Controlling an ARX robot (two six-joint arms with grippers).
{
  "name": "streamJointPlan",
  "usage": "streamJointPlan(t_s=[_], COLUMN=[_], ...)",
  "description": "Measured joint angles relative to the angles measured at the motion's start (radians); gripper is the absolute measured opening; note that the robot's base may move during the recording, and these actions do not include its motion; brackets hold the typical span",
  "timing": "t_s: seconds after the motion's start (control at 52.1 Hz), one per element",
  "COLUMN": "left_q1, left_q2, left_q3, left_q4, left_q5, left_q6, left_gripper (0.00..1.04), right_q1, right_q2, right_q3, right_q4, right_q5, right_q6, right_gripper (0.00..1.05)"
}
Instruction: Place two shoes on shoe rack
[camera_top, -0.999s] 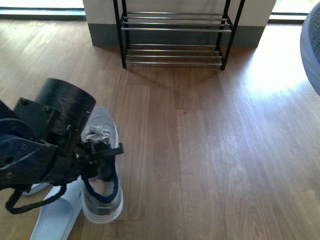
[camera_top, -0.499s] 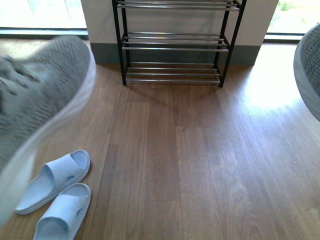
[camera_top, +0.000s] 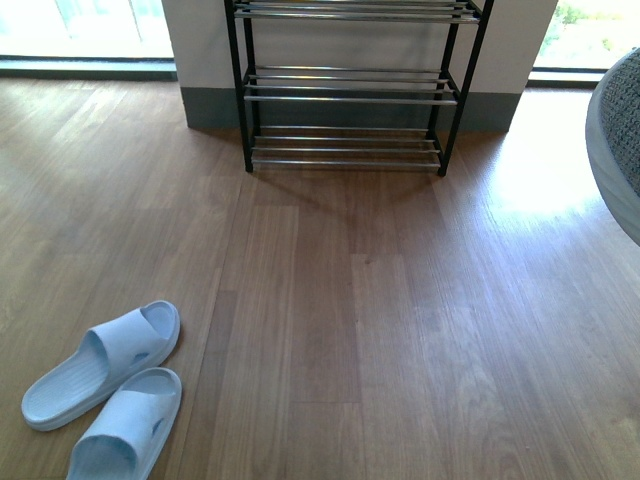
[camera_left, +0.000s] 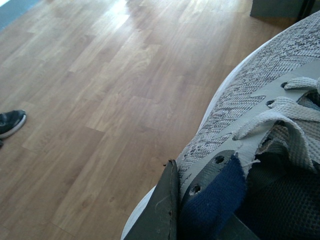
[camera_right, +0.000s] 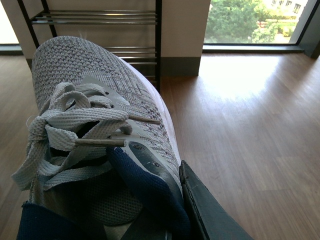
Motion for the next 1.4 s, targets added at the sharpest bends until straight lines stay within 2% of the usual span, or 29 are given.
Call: streamJointPlan(t_s=[0.115, 0.211, 0.346, 0.519, 0.711, 1.402], left_q1=[-0.036, -0.048, -0.038, -0.008, -0.002, 0.0], left_q2=[-0.028, -0.067, -0.151, -0.191, -0.198, -0.198], left_q3=[-0.04, -0.111, -0.218, -0.238, -0.24, -0.241], left_q4=[0.028, 0.144, 0.377, 0.474, 0.486, 0.486], left_q5=[-0.076, -0.126, -0.147, -0.142, -0.141, -0.14], left_q6=[0.009, 0.052, 0.166, 0.293, 0.345, 0.355], left_gripper=[0.02, 0.02, 0.02, 0.02, 0.02, 0.02], right_q1=[0.0, 0.0, 0.0, 0.0, 0.0, 0.0], right_q2=[0.0, 0.0, 0.0, 0.0, 0.0, 0.0], right_q3=[0.0, 0.0, 0.0, 0.0, 0.0, 0.0], right_q4=[0.0, 0.0, 0.0, 0.0, 0.0, 0.0], right_q5=[0.0, 0.0, 0.0, 0.0, 0.0, 0.0], right_q6=[0.0, 0.0, 0.0, 0.0, 0.0, 0.0], right_gripper=[0.01, 0.01, 0.01, 0.01, 0.01, 0.01])
